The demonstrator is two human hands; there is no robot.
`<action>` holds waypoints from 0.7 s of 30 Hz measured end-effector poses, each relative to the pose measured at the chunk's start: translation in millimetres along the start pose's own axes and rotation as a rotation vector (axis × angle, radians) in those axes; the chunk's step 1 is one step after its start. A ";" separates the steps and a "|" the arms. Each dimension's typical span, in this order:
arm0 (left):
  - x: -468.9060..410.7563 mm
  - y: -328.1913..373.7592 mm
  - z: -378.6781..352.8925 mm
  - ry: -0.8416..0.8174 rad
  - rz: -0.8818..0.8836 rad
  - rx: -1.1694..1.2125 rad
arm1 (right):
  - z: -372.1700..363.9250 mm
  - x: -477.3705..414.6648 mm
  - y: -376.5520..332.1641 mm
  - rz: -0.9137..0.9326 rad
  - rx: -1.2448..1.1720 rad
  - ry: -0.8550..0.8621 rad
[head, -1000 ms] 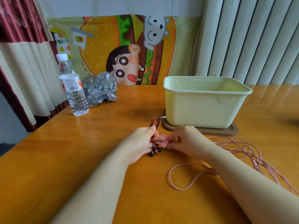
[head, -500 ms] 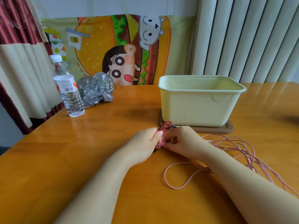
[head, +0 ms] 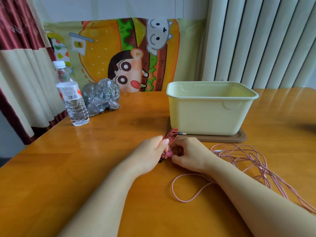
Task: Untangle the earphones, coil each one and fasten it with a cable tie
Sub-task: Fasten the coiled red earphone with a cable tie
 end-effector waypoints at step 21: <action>-0.9 -2.4 -0.5 -0.003 0.036 0.012 | 12.2 1.1 5.9 -0.084 -0.048 -0.041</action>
Point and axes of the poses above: each hand's wrist, its own x-axis away from the middle knuckle, its own z-axis out of the back of the hand, y = z × x, the point moved 3 cm from there along -x, towards the middle knuckle, and after that the axes turned 8 degrees about -x, right-handed, at the moved point
